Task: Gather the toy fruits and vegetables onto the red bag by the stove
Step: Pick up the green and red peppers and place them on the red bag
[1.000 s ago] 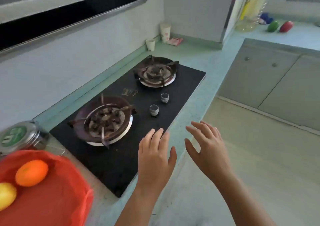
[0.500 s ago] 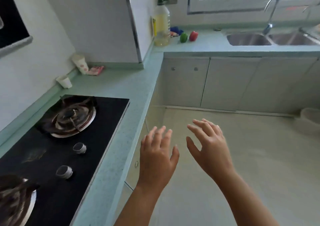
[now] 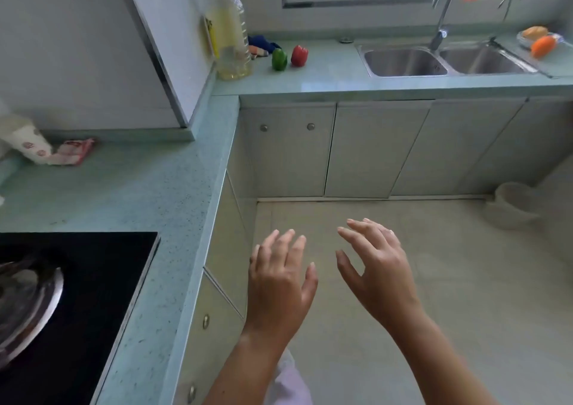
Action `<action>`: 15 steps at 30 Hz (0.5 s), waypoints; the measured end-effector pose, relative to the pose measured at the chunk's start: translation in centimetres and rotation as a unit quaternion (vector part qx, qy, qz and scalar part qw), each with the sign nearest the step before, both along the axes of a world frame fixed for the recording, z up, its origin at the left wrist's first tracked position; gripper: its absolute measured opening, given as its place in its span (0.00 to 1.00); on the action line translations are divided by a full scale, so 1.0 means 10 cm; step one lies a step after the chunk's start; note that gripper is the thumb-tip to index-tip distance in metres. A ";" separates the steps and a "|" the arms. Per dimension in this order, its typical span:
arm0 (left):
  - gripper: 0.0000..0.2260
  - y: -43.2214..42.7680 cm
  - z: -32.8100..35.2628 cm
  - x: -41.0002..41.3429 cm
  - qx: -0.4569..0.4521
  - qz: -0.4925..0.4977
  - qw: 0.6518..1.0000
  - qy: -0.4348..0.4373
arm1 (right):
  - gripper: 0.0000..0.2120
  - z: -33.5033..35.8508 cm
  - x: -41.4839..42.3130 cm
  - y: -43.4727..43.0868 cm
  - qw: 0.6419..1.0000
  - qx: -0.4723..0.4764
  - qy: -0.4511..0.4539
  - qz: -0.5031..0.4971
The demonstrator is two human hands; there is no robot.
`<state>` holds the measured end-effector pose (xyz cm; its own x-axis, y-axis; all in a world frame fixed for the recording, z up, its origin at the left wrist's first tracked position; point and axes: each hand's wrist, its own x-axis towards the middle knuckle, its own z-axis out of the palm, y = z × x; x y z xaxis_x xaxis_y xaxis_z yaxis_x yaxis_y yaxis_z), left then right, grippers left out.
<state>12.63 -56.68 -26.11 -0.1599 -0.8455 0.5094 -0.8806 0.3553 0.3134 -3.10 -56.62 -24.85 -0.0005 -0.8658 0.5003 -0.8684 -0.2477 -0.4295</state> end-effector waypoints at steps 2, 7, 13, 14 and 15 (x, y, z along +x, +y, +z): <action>0.18 -0.41 0.03 0.02 0.003 -0.001 1.000 0.007 | 0.16 0.05 0.03 -0.40 1.000 0.004 0.002 0.004; 0.18 -1.35 0.12 0.08 -0.014 -0.002 0.999 0.028 | 0.17 0.24 0.09 -1.31 1.000 -0.004 0.016 0.014; 0.18 -2.06 0.09 -0.04 -0.005 -0.015 0.999 0.033 | 0.17 0.23 -0.03 -1.98 1.000 0.001 0.009 0.001; 0.18 -2.17 0.08 -0.08 -0.004 -0.021 0.999 0.033 | 0.17 0.23 -0.07 -2.08 1.000 -0.002 0.007 -0.004; 0.18 -2.28 0.07 -0.12 -0.003 -0.025 0.999 0.033 | 0.17 0.22 -0.12 -2.19 1.000 -0.004 0.005 -0.009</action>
<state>11.44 -79.53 -25.39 -0.1683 -0.8345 0.5247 -0.8393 0.4004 0.3676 -4.25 -78.57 -22.64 -0.0103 -0.8615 0.5076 -0.8773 -0.2358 -0.4180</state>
